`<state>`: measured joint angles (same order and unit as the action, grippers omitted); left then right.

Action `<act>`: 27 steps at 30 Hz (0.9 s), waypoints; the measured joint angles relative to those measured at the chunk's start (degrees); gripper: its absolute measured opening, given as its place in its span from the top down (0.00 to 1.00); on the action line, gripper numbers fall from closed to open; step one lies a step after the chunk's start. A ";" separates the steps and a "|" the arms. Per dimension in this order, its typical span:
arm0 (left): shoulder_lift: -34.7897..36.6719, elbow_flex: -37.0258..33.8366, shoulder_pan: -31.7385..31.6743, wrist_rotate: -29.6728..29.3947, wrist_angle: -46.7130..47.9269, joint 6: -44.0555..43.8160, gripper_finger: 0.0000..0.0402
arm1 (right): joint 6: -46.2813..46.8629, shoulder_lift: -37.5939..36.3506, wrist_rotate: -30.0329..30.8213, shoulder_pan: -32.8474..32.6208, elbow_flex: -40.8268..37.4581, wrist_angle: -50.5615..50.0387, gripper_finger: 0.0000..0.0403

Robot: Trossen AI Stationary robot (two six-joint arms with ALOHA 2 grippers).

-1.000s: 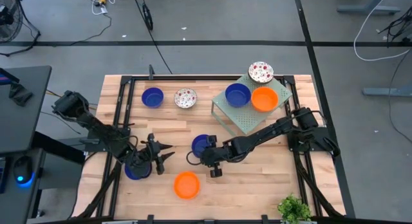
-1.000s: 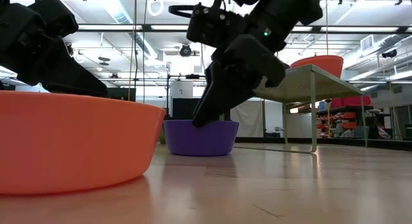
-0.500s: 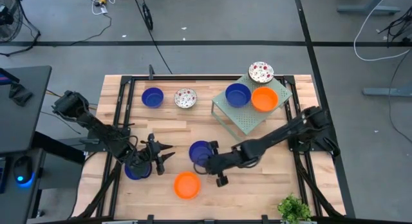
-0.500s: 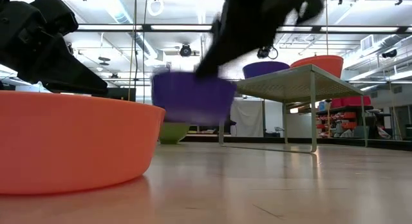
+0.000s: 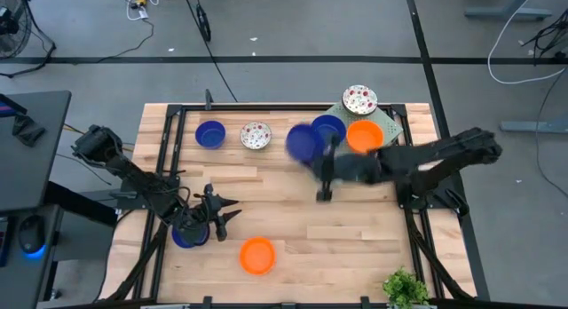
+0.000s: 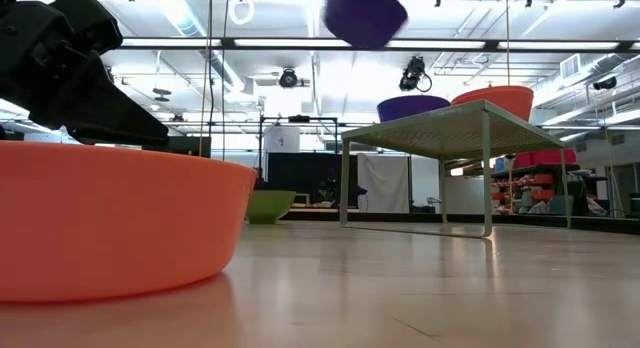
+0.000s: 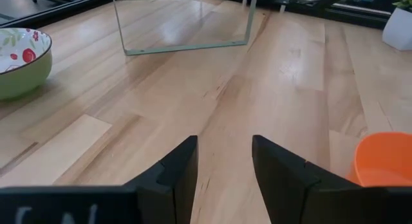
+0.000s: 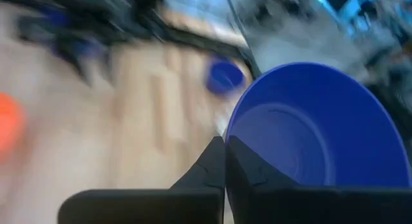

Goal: Pick & Place Mini bowls
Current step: Stack the blue bowl on the blue bowl on the shelf

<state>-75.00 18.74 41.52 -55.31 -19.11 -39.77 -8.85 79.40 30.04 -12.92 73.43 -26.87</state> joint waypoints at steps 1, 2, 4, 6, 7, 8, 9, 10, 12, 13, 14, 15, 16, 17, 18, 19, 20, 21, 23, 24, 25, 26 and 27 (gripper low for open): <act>0.00 0.00 0.02 -0.06 0.00 0.02 0.62 | 0.88 -0.91 -0.05 2.05 0.00 -2.84 1.00; -0.02 0.00 0.02 -0.09 0.00 0.10 0.62 | 1.65 -1.52 -0.28 4.26 0.00 -5.26 1.00; -0.02 0.00 0.00 -0.15 0.00 0.11 0.62 | 2.78 -2.12 -2.00 7.99 0.00 -9.28 1.00; -0.02 0.01 0.02 -0.15 0.00 0.12 0.62 | 3.48 -2.08 -4.36 10.90 0.00 -12.19 1.00; -0.02 0.02 0.01 -0.14 0.00 0.18 0.62 | 3.67 -1.88 -5.18 11.99 0.00 -13.19 1.00; -0.02 0.02 0.02 -0.15 0.00 0.40 0.62 | 3.70 -1.60 -5.51 12.89 0.00 -14.02 1.00; -0.02 0.02 0.01 -0.15 0.00 0.56 0.62 | 3.72 -1.28 -5.64 13.63 0.00 -14.82 1.00; -0.02 0.02 0.00 -0.15 0.00 0.57 0.62 | 3.75 -0.99 -5.65 14.23 0.00 -15.51 1.00; -0.04 0.03 0.02 -0.14 0.00 0.57 0.62 | 4.52 -0.75 -5.66 15.00 0.00 -16.44 0.99; -0.04 0.04 0.02 -0.09 0.00 0.57 0.62 | 5.33 -0.74 -5.62 15.32 0.00 -16.76 0.98; -0.04 0.04 0.02 -0.08 0.00 0.57 0.62 | 6.08 -0.74 -5.63 15.58 0.00 -17.20 0.98; -0.04 0.04 0.02 -0.04 0.00 0.57 0.62 | 6.68 -0.74 -5.67 15.80 0.00 -17.79 0.98; -0.04 0.04 0.02 -0.04 0.00 0.57 0.62 | 7.23 -0.74 -5.71 15.96 0.00 -18.27 0.98; -0.04 0.04 0.02 -0.02 0.00 0.56 0.62 | 7.75 -0.74 -5.70 16.09 0.00 -18.39 0.98; -0.04 0.04 0.02 -0.01 0.00 0.55 0.62 | 8.18 -0.74 -5.72 16.24 0.00 -18.39 0.98; -0.04 0.04 0.02 0.00 0.00 0.55 0.62 | 8.54 -0.74 -6.01 16.35 0.00 -18.39 0.98; -0.04 0.04 0.02 0.00 0.00 0.55 0.62 | 8.76 -0.74 -6.78 16.55 0.00 -18.41 0.98; -0.04 0.04 0.02 0.02 0.00 0.52 0.62 | 9.18 -0.74 -7.73 16.70 0.00 -18.41 0.98; -0.04 0.04 0.02 0.02 0.00 0.52 0.62 | 10.27 -0.74 -9.04 17.12 0.00 -18.45 0.98; -0.04 0.04 0.02 0.02 0.00 0.52 0.62 | 10.83 -0.74 -9.16 17.27 0.00 -18.64 0.98; -0.04 0.04 0.02 0.02 0.00 0.51 0.62 | 11.42 -0.74 -9.17 17.46 0.00 -18.97 0.98; -0.04 0.04 0.02 0.02 0.00 0.50 0.62 | 11.75 -0.74 -9.20 17.69 0.00 -19.27 0.98; -0.04 0.04 0.02 0.02 0.00 0.49 0.62 | 12.03 -0.74 -9.16 17.88 0.00 -19.44 0.98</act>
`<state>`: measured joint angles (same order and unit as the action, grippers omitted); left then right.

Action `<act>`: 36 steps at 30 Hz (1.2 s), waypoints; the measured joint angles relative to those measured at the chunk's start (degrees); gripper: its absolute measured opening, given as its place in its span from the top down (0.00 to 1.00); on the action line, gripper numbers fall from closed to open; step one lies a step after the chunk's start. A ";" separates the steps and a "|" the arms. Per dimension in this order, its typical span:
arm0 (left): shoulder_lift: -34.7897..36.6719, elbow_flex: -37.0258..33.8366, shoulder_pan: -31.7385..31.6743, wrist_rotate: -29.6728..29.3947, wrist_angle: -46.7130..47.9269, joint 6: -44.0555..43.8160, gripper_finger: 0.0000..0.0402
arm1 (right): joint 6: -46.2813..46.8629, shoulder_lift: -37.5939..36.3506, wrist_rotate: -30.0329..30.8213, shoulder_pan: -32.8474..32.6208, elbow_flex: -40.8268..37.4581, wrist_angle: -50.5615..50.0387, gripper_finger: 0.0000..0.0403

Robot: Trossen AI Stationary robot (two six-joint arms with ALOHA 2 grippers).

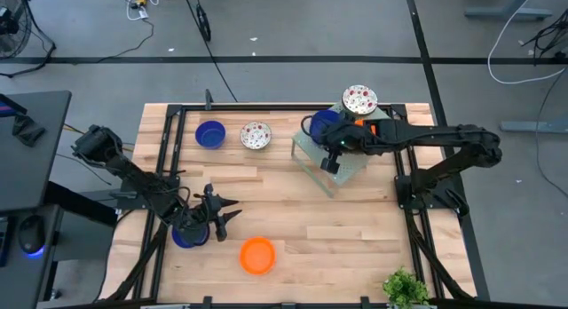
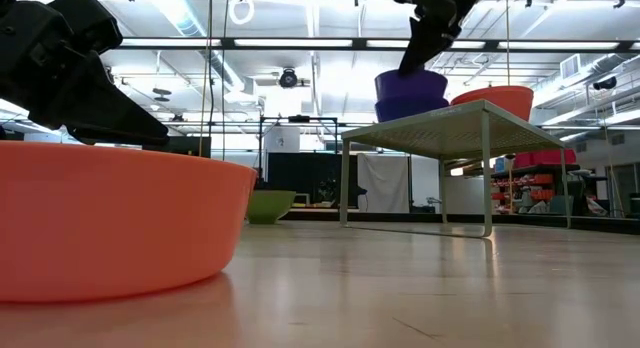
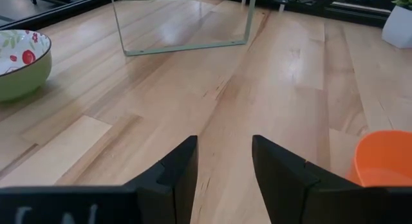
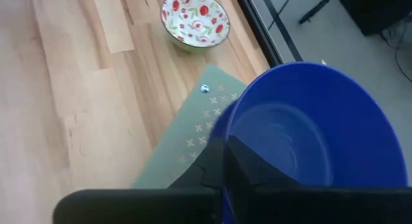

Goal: Pick & Place Mini bowls
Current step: Stack the blue bowl on the blue bowl on the shelf, then stack the orange bowl on the orange bowl on the shelf

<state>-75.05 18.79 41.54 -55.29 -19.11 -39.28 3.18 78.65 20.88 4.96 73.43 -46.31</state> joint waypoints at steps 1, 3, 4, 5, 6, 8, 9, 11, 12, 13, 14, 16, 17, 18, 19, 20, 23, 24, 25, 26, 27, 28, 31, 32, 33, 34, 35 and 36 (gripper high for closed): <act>0.00 0.00 0.00 0.00 0.00 -0.02 0.62 | 0.41 0.00 0.00 0.20 0.00 -0.24 0.98; 0.00 0.00 0.00 0.00 0.00 -0.08 0.62 | 0.90 0.00 0.00 0.56 0.00 -0.66 0.97; 0.00 0.00 0.00 0.00 0.00 -0.10 0.62 | 0.90 0.00 0.00 0.62 0.00 -0.67 0.97; 0.00 0.00 0.00 0.02 0.00 -0.10 0.62 | 0.90 0.00 0.02 0.65 0.00 -0.69 0.97; 0.00 0.00 0.00 0.02 0.00 -0.10 0.62 | 0.91 0.00 0.03 0.64 0.00 -0.69 0.97; 0.00 0.00 0.00 0.02 0.00 -0.10 0.62 | 0.90 0.00 0.00 0.61 -0.01 -0.69 0.97; 0.00 0.00 0.00 0.02 0.00 -0.10 0.62 | 0.95 0.00 0.00 0.61 -0.01 -0.69 0.97; 0.00 0.00 0.00 0.02 -0.02 -0.10 0.62 | 1.62 0.00 -0.02 0.61 -0.02 -0.74 0.97; 0.00 0.00 0.00 0.02 -0.04 -0.10 0.62 | 2.11 0.00 -0.02 0.61 -0.02 -0.82 0.97; 0.00 0.00 0.00 0.02 -0.06 -0.10 0.62 | 2.38 0.00 -0.02 0.63 -0.02 -0.91 0.97; 0.00 0.00 0.00 0.02 -0.07 -0.09 0.62 | 2.41 0.00 0.00 0.63 -0.02 -0.95 0.97; 0.00 0.00 0.00 0.02 -0.08 -0.07 0.62 | 2.41 0.00 0.00 0.63 -0.02 -0.94 0.97; 0.00 0.00 0.00 0.02 -0.09 -0.07 0.62 | 2.44 0.00 -0.01 0.63 -0.02 -0.95 0.97; 0.00 0.00 0.00 0.02 -0.09 -0.07 0.62 | 2.50 0.01 0.00 0.63 -0.02 -0.93 0.97; 0.00 0.00 0.00 0.02 -0.09 -0.07 0.62 | 2.56 0.02 0.00 0.63 -0.02 -0.93 0.97; 0.00 0.00 0.00 0.02 -0.09 -0.07 0.62 | 2.58 0.02 0.00 0.63 -0.02 -0.93 0.97; 0.00 0.00 0.00 0.02 -0.11 -0.07 0.62 | 3.23 0.02 0.00 0.63 -0.02 -0.93 0.97; 0.00 0.00 0.00 0.02 -0.11 -0.07 0.62 | 3.50 0.02 0.00 0.63 -0.03 -0.93 0.97; 0.00 0.00 0.00 0.02 -0.12 -0.07 0.62 | 3.69 0.02 0.00 0.63 -0.04 -0.93 0.96; 0.00 0.00 0.00 0.02 -0.13 -0.07 0.62 | 3.82 0.02 0.03 0.63 -0.04 -0.93 0.95; 0.00 0.00 0.00 0.02 -0.13 -0.06 0.62 | 3.89 0.02 0.00 0.63 -0.04 -0.91 0.93; 0.00 0.00 0.00 0.02 -0.13 -0.07 0.62 | 3.89 0.02 0.00 0.63 -0.04 -0.89 0.91; 0.00 0.00 0.00 0.02 -0.15 -0.05 0.62 | 4.09 0.02 0.02 0.63 -0.04 -0.89 0.84; 0.00 0.00 0.00 0.02 -0.15 -0.05 0.62 | 4.09 0.02 0.03 0.63 -0.04 -0.88 0.82; 0.00 0.00 0.00 0.02 -0.14 -0.05 0.62 | 4.09 0.02 0.02 0.63 -0.07 -0.86 0.79; 0.00 0.00 0.00 0.02 -0.15 -0.05 0.62 | 4.09 0.02 -0.08 0.63 -0.07 -0.84 0.77; 0.00 0.00 0.00 0.02 -0.15 -0.05 0.62 | 4.07 0.02 -0.63 0.63 -0.07 -0.85 0.75; 0.00 0.00 0.00 0.02 -0.15 -0.05 0.62 | 3.89 0.02 -1.88 0.63 -0.07 -0.84 0.73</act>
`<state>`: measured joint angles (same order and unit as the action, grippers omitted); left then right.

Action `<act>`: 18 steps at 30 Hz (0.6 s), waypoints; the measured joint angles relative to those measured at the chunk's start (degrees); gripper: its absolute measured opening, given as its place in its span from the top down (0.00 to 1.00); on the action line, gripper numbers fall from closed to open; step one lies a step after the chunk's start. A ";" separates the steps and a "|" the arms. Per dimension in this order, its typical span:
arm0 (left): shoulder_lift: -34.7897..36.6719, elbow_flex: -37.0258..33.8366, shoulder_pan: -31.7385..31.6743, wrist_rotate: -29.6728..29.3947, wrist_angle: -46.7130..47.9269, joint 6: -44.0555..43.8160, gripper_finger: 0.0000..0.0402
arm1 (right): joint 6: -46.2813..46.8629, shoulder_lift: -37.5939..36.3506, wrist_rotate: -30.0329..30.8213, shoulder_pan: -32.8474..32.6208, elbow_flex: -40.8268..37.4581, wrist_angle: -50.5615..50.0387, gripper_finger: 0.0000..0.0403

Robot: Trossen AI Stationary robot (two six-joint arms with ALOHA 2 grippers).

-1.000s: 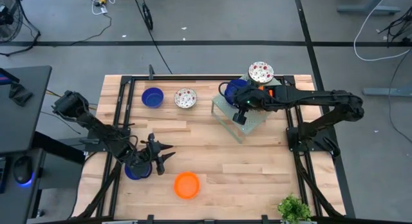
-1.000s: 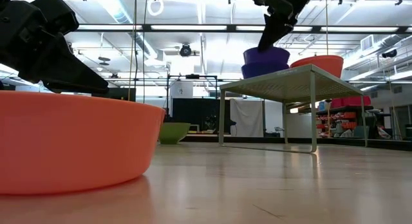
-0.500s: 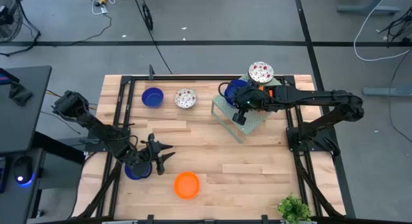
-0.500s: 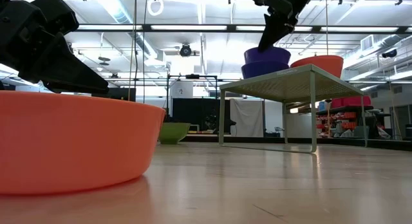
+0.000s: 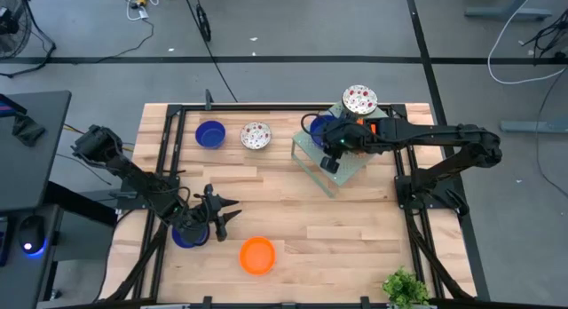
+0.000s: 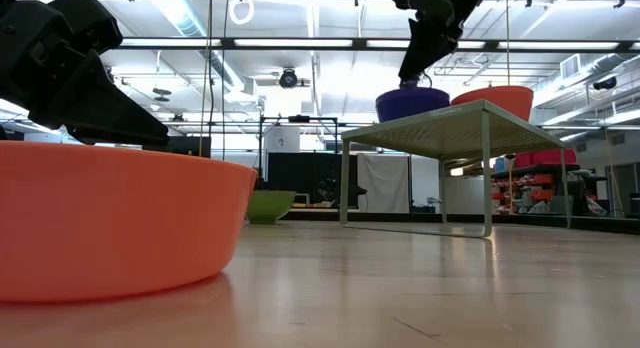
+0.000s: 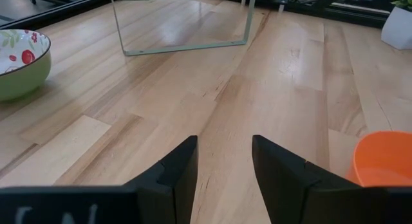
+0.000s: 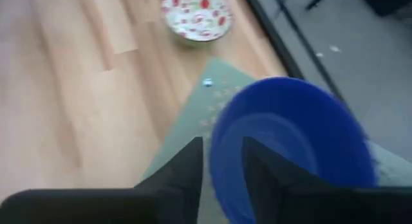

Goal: Pick & Place Mini bowls
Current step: Stack the orange bowl on the orange bowl on the shelf

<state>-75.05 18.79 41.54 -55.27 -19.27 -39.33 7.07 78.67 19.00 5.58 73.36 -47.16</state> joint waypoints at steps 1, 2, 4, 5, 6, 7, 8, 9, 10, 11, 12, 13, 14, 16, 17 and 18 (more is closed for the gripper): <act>0.00 0.00 0.00 0.00 0.00 0.00 0.62 | -0.24 0.00 -1.48 0.02 0.00 0.02 0.72; 0.00 0.00 0.00 0.00 0.01 0.00 0.62 | -0.79 0.00 -3.02 0.02 0.00 0.18 0.71; 0.00 0.00 0.00 0.01 0.01 0.01 0.62 | -2.17 0.00 -5.85 -0.17 0.00 1.27 0.71; 0.00 0.00 0.00 0.00 0.02 0.07 0.62 | -2.51 0.00 -6.91 -0.55 -0.02 2.21 0.71; 0.00 0.00 0.00 0.02 0.00 0.11 0.62 | -2.57 0.00 -7.57 -1.27 -0.02 3.64 0.72; 0.00 0.00 0.00 0.00 0.02 0.11 0.62 | -2.39 0.00 -7.68 -2.42 -0.02 5.41 0.73; 0.00 0.00 0.00 0.00 0.02 0.11 0.62 | -1.74 0.00 -7.69 -3.80 -0.02 7.26 0.74; 0.00 0.00 0.00 0.00 0.02 0.11 0.62 | -1.47 0.00 -7.73 -5.53 -0.02 9.12 0.75; 0.00 0.00 0.00 0.01 0.02 0.11 0.62 | -1.27 0.00 -7.94 -7.51 -0.02 11.10 0.77; 0.00 0.00 0.00 0.01 0.02 0.11 0.62 | -1.15 0.00 -8.01 -9.81 -0.02 13.12 0.78; 0.00 0.00 0.00 0.02 0.02 0.11 0.62 | -0.97 0.16 -8.00 -12.34 -0.02 15.12 0.79; 0.00 0.00 0.00 0.02 0.02 0.11 0.62 | -0.78 0.59 -7.96 -14.91 -0.02 17.49 0.81; 0.00 0.00 0.00 0.02 0.02 0.11 0.62 | -0.54 0.94 -7.88 -17.59 -0.02 19.47 0.82; 0.00 0.00 0.00 0.02 0.03 0.09 0.62 | -0.31 2.32 -6.48 -23.16 -0.04 22.68 0.85; 0.00 0.00 0.00 0.02 0.07 0.09 0.62 | -0.22 3.22 -5.21 -25.86 -0.04 24.89 0.86; 0.00 0.00 0.00 0.02 0.05 0.09 0.62 | -0.21 4.39 -3.75 -28.58 -0.04 26.23 0.88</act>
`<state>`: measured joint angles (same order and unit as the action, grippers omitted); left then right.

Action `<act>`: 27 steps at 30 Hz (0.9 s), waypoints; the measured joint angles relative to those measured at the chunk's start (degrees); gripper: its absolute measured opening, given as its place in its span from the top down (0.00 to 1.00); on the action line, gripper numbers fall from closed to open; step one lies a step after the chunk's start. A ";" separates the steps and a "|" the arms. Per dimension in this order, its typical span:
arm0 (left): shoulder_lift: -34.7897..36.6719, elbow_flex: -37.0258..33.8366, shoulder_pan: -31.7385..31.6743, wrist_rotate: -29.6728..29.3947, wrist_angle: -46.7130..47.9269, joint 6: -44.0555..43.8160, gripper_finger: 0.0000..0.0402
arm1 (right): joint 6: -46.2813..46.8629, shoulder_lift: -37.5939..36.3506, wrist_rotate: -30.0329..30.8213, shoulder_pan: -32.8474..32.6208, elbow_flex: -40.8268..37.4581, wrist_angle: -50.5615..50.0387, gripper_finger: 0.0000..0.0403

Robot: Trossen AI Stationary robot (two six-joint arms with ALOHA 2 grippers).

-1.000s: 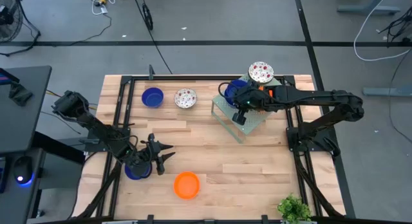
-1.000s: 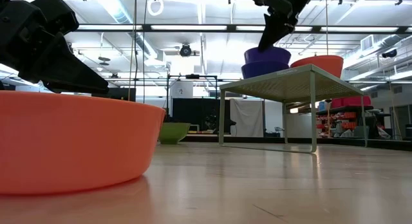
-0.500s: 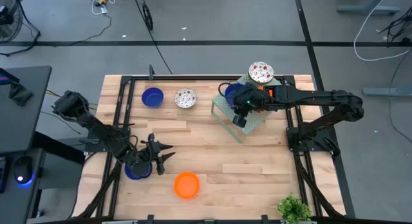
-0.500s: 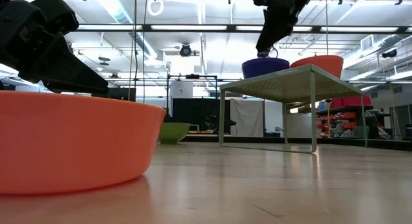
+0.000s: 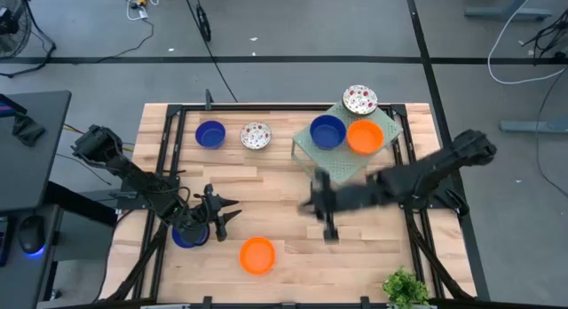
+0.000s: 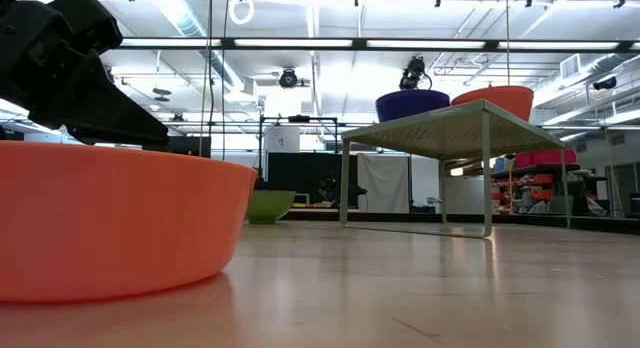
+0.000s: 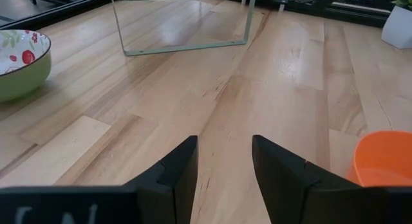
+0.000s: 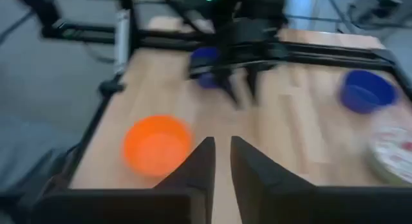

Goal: Pick & Place Mini bowls
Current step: Stack the orange bowl on the orange bowl on the shelf

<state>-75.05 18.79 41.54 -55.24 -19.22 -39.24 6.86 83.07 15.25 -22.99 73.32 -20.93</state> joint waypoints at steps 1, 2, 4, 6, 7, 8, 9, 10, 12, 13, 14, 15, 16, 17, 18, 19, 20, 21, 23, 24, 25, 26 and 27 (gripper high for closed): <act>0.00 0.00 0.00 0.01 -0.03 -0.02 0.62 | 0.05 1.47 1.45 -2.48 0.02 1.07 0.89; 0.00 0.00 0.00 0.10 -0.03 0.00 0.62 | 0.21 3.12 2.51 -4.65 0.00 2.43 0.90; 0.00 0.00 0.00 1.08 -0.11 0.00 0.62 | 0.21 6.80 3.77 -8.53 0.00 4.66 0.92; 0.00 0.00 0.00 2.03 -0.16 0.02 0.62 | 0.21 10.48 4.23 -11.98 0.01 6.82 0.94; 0.00 0.00 0.01 2.20 -0.26 0.36 0.62 | 0.21 12.41 4.21 -13.36 0.00 7.88 0.95; 0.00 0.00 0.02 2.47 -0.46 0.85 0.62 | 0.21 14.31 4.21 -14.66 0.00 8.70 0.95; 0.00 0.00 0.02 2.71 -0.71 1.44 0.62 | 0.21 16.18 4.21 -15.78 0.00 9.52 0.96; 0.00 -0.02 0.02 2.95 -1.33 2.51 0.62 | 0.22 18.08 4.18 -16.72 0.00 10.70 0.97; 0.00 -0.04 0.11 4.64 -4.77 6.07 0.62 | 0.21 21.29 4.19 -18.25 0.00 12.40 0.98; 0.00 0.07 0.27 6.25 -7.21 8.98 0.62 | 0.21 22.91 4.23 -18.73 0.00 13.54 0.98; 0.00 0.62 0.50 8.04 -9.02 12.08 0.63 | 0.21 24.28 4.33 -19.15 0.00 14.50 0.98; 0.00 1.57 0.77 9.85 -10.21 15.21 0.63 | 0.24 25.49 4.61 -19.42 0.00 14.88 0.99; 0.00 2.95 1.09 11.42 -10.72 17.91 0.63 | 0.34 26.64 4.72 -19.57 0.00 15.46 0.99; 0.00 4.47 1.52 12.71 -10.79 20.22 0.64 | 0.60 27.54 4.69 -19.57 0.00 15.86 0.99; 0.00 6.08 1.98 13.86 -10.58 22.17 0.65 | 1.06 28.21 4.73 -19.55 0.00 15.57 0.99; -0.07 7.76 2.41 15.29 -10.05 24.09 0.65 | 1.53 28.68 4.76 -19.39 0.00 15.28 0.98; -0.46 9.66 2.86 16.89 -9.21 25.57 0.66 | 1.89 29.04 4.76 -19.03 0.00 15.21 0.98; -0.87 11.68 3.29 18.53 -7.83 26.83 0.67 | 2.27 29.19 4.78 -18.67 0.00 15.00 0.98; -2.01 15.78 4.54 21.04 -2.93 28.32 0.68 | 3.54 29.22 4.88 -17.88 0.00 13.83 0.97; -2.77 18.00 5.18 22.34 0.20 28.34 0.68 | 4.46 29.22 4.91 -17.52 0.00 13.69 0.97; -3.56 20.26 5.76 23.64 3.96 28.23 0.68 | 5.30 29.22 4.91 -17.25 0.00 13.43 0.97; -4.68 22.43 6.31 25.02 7.75 27.92 0.69 | 6.04 29.21 4.98 -17.07 0.00 13.16 0.97; -6.01 24.62 6.96 26.35 11.38 27.91 0.69 | 6.16 29.20 5.13 -16.94 0.00 13.13 0.97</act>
<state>-81.06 43.40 48.50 -28.89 -7.83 -11.33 13.02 112.27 20.38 -39.94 73.32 -7.80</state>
